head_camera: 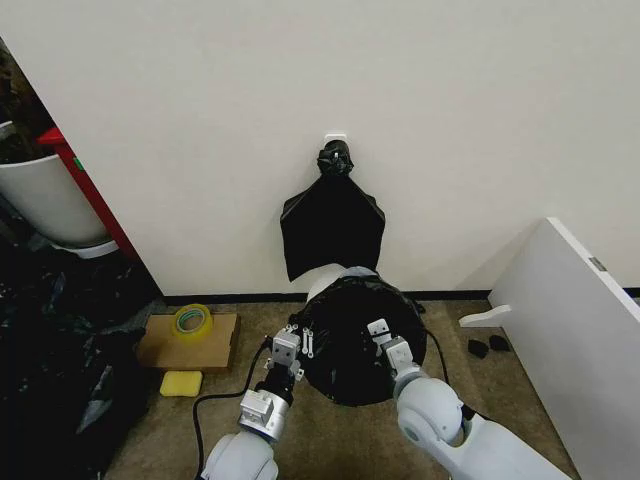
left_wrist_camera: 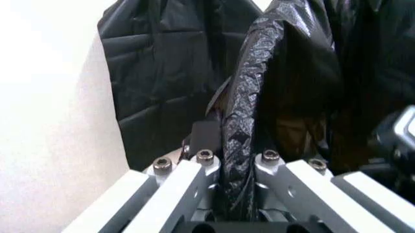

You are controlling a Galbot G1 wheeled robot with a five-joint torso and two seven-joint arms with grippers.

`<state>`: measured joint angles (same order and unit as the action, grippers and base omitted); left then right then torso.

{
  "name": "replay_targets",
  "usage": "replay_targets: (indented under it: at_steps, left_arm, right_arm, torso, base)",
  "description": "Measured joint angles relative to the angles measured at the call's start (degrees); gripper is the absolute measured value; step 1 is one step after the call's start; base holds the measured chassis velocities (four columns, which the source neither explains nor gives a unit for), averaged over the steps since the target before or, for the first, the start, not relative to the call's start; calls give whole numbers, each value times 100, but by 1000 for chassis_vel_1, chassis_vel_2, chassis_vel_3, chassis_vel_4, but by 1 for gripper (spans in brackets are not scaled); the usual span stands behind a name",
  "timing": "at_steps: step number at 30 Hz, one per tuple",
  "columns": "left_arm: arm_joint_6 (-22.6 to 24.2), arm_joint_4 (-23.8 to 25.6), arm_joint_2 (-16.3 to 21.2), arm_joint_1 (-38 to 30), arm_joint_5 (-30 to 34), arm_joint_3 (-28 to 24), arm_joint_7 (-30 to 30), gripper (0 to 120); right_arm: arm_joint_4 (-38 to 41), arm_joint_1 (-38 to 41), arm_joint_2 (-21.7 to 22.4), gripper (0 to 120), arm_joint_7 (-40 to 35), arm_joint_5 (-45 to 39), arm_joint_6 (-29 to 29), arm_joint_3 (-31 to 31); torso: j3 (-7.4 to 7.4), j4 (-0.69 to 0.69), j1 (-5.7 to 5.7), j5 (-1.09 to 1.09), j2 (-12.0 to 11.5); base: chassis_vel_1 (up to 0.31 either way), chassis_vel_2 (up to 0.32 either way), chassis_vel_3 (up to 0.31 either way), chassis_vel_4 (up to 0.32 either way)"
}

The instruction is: Place the garbage bag over the trash bin.

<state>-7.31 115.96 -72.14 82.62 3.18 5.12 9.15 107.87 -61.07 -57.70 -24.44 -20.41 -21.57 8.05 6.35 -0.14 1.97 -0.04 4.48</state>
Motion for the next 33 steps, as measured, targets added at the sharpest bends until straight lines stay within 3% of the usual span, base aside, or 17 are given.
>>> replay_targets:
  at_steps: [3, 7, 9, 12, 13, 17, 18, 21, 33]
  left_arm:
    - [0, -25, 10, 1, -4, 20, -2, 2]
    - [0, -60, 32, -21, 5, 55, -1, 2]
    - [0, -78, 41, -31, 9, 69, 0, 2]
    - [-48, -158, 65, -50, 10, 89, 5, 2]
    - [-48, -158, 65, -50, 10, 89, 5, 2]
    - [-179, -267, 65, -84, -50, 93, 3, 2]
    - [-179, -267, 65, -84, -50, 93, 3, 2]
    - [-209, -262, 60, -108, -41, 94, -3, 2]
    - [-213, -116, 76, -45, -34, 55, -20, 2]
  right_arm:
    - [-409, -41, -42, 0, 740, 508, 1469, -46]
    - [-477, -142, 5, 0, 1061, 821, 2027, -76]
    - [-326, -198, 66, 0, 1030, 759, 1887, -76]
    - [433, -342, 296, 0, 554, -196, 865, -54]
    - [433, -342, 296, 0, 554, -196, 865, -54]
    - [1228, -296, 373, 0, -144, -2122, -804, -62]
    - [1228, -296, 373, 0, -144, -2122, -804, -62]
    - [1335, -137, 281, 0, -342, -2858, -1620, -14]
    - [544, 407, -153, 0, -323, -2685, -1673, 229]
  torso:
    - [0, 0, 0, 1, 0]
    - [0, 1, 0, 1, 0]
    - [0, 0, 0, 1, 0]
    - [0, -1, 0, -2, 0]
    - [0, -1, 0, -2, 0]
    - [0, 0, 0, 0, 0]
    - [0, 0, 0, 0, 0]
    - [0, 0, 0, 0, 0]
    - [0, 1, 0, 0, 0]
  base:
    - [0, 0, 0, 0]
    - [0, 0, 0, 0]
    - [0, 0, 0, 0]
    - [0, 0, 0, 0]
    - [0, 0, 0, 0]
    - [0, 0, 0, 0]
    - [0, 0, 0, 0]
    - [0, 0, 0, 0]
    - [0, 0, 0, 0]
